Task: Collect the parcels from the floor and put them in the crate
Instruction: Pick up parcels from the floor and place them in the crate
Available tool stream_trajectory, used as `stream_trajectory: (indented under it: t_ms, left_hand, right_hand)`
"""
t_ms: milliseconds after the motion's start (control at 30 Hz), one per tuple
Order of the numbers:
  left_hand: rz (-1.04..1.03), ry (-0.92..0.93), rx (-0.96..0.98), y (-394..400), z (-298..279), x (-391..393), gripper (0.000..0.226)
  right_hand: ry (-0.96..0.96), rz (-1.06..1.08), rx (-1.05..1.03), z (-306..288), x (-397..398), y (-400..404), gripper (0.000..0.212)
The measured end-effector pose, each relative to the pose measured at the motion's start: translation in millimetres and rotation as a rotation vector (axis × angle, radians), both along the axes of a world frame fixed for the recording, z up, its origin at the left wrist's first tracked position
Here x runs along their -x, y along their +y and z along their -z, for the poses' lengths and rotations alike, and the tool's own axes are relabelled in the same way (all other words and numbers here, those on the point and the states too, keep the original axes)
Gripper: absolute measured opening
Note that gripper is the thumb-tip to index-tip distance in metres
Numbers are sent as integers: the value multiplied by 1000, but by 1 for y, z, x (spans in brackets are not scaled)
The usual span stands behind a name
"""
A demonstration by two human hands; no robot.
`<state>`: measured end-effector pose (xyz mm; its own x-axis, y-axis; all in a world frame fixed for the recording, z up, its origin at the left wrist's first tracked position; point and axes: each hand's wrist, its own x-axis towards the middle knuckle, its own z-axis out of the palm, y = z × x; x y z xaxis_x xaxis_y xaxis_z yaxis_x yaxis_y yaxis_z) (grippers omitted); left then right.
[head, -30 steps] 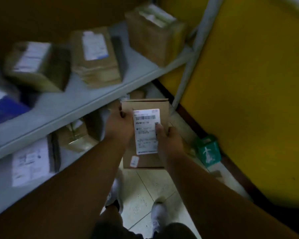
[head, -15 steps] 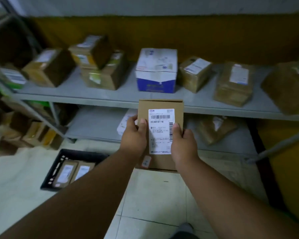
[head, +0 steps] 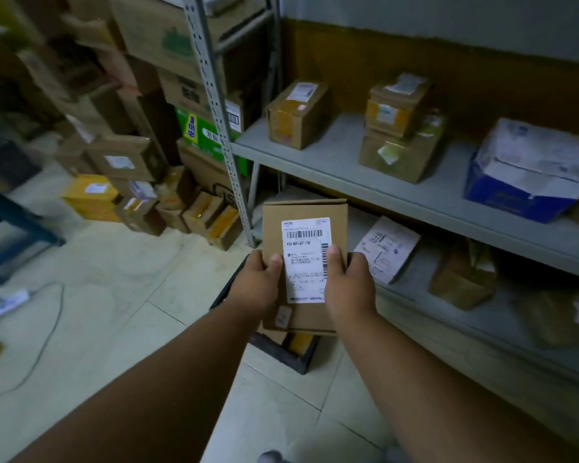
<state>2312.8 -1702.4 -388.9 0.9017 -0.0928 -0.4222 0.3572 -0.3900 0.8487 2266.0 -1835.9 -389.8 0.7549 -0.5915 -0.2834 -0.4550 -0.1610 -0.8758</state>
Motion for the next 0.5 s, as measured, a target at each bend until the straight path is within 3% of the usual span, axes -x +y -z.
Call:
stream_trajectory:
  t_ms: [167,267,400,500]
  left_hand:
    - [26,104,87,15,9,-39,36]
    - [83,53,51,13,15,-70,56]
    - [62,-250,-138,19,9,-110,82]
    - [246,-587,-392,27,-2,-144,89]
  right_hand:
    - [-24,-56,204,-3,-35,14,29]
    - [-10,-98,341,6,-62,4,25]
    - [32,-278,582,15,-108,-6,35]
    - [102,-438,717,16,-140,-1,37]
